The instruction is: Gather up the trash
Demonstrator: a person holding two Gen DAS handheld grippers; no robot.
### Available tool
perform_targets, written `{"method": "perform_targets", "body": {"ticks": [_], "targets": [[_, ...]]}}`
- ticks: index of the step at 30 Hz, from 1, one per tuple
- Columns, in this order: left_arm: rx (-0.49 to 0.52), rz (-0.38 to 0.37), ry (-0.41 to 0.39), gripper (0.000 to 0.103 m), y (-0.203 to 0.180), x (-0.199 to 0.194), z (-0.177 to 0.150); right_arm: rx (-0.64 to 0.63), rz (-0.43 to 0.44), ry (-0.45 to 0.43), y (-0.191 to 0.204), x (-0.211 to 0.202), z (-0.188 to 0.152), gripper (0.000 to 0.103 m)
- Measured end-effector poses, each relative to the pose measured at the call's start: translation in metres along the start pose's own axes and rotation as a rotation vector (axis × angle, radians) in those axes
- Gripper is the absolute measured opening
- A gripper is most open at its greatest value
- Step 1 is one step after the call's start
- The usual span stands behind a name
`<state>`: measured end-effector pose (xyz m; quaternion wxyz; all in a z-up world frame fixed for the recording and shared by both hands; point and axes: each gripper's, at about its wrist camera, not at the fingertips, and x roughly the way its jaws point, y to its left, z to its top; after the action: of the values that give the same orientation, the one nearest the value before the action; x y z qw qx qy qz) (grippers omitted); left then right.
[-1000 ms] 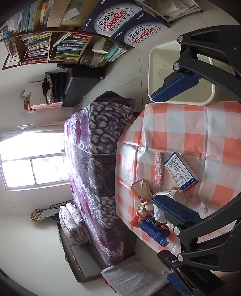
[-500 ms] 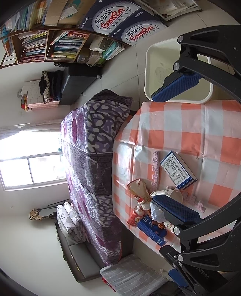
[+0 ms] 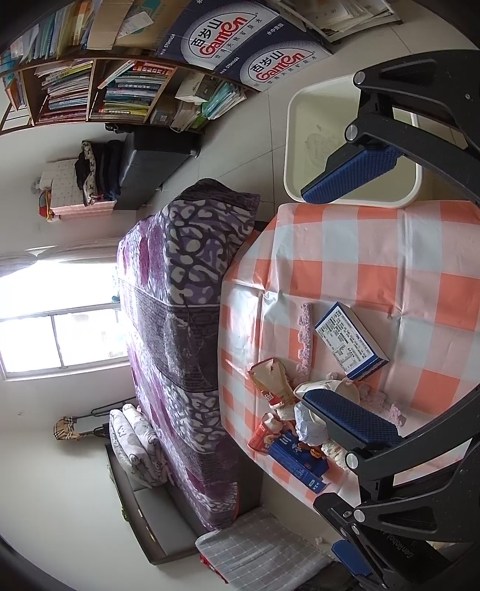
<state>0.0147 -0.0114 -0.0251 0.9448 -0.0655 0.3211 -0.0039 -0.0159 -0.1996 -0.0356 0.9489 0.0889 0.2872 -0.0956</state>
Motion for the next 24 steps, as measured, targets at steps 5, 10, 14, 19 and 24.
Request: {"method": "perform_targets", "body": {"ticks": [5, 10, 14, 19, 24], "targets": [[-0.007, 0.001, 0.001, 0.093, 0.003, 0.002, -0.002, -0.002, 0.0, 0.002, 0.0, 0.0, -0.002, 0.096], [-0.005, 0.003, 0.003, 0.093, 0.005, 0.003, -0.002, -0.001, 0.0, 0.002, 0.0, 0.0, -0.002, 0.096], [-0.005, 0.004, 0.006, 0.093, 0.011, 0.004, -0.004, -0.001, 0.0, 0.001, 0.0, 0.0, -0.001, 0.096], [-0.005, 0.004, 0.004, 0.093, 0.005, 0.003, -0.002, 0.0, 0.001, 0.004, 0.0, 0.001, -0.002, 0.096], [-0.005, 0.005, 0.006, 0.093, 0.008, 0.003, -0.004, -0.002, 0.0, 0.003, 0.0, 0.001, -0.003, 0.096]]}}
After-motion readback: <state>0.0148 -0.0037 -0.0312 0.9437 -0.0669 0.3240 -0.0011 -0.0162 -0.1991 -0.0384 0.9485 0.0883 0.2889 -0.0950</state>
